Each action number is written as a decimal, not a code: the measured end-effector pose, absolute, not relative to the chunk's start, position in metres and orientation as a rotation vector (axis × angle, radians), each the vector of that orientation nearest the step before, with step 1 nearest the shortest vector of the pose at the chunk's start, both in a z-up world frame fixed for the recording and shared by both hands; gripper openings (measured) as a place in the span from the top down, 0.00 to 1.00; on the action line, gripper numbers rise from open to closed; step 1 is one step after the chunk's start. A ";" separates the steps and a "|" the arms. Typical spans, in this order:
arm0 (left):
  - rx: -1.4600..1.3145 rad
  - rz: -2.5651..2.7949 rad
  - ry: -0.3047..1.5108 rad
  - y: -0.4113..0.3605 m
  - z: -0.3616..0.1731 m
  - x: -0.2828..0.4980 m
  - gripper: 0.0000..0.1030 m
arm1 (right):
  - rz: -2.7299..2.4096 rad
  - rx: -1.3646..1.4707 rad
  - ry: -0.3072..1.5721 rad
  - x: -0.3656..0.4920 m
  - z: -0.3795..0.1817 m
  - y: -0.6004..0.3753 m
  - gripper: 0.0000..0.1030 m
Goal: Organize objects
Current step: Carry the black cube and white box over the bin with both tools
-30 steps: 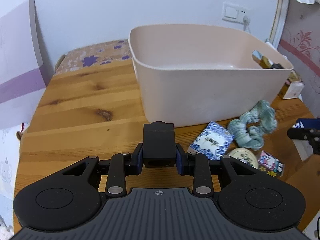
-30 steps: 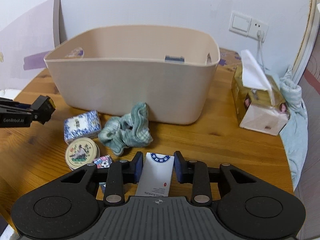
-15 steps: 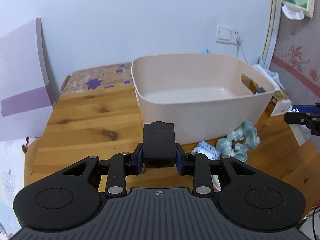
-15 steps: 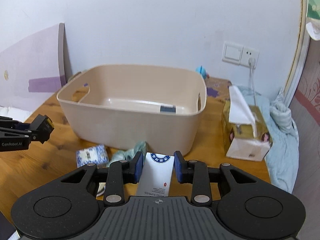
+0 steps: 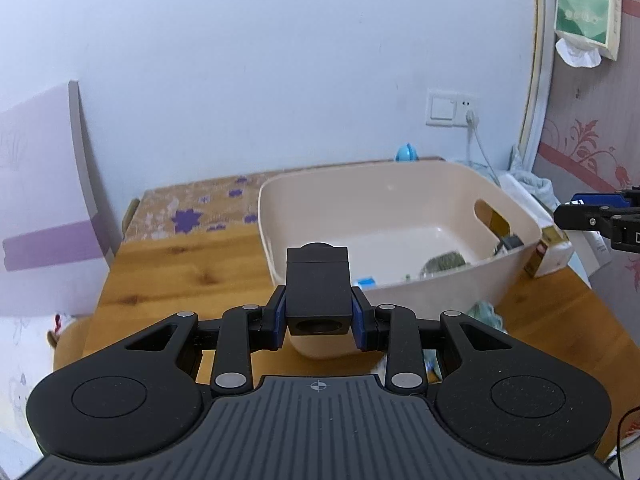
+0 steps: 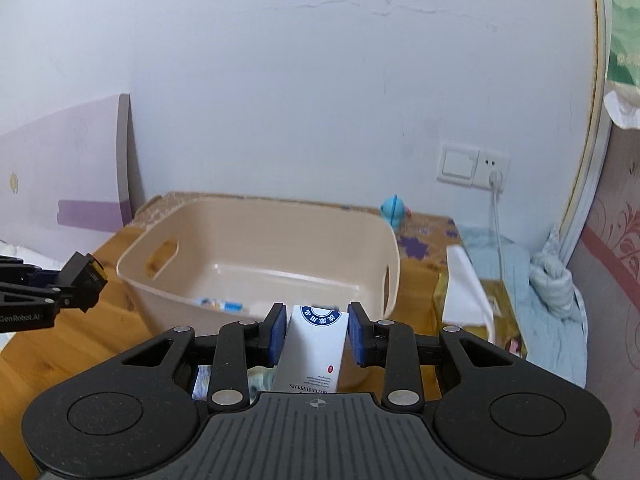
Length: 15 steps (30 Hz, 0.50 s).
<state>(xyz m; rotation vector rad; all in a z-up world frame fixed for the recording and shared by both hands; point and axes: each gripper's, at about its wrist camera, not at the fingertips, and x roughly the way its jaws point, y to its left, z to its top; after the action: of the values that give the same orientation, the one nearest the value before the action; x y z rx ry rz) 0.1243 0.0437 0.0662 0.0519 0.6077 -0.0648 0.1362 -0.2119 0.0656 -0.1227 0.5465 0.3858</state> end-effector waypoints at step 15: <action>0.069 -0.054 0.598 0.019 0.065 0.194 0.69 | 0.391 -0.105 0.516 0.190 0.078 -0.195 0.70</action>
<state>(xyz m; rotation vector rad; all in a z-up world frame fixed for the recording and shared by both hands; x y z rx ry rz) 0.1940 0.0194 0.0647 0.0690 0.5985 -0.0541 0.1896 -0.1946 0.0783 -0.1051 0.5161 0.3907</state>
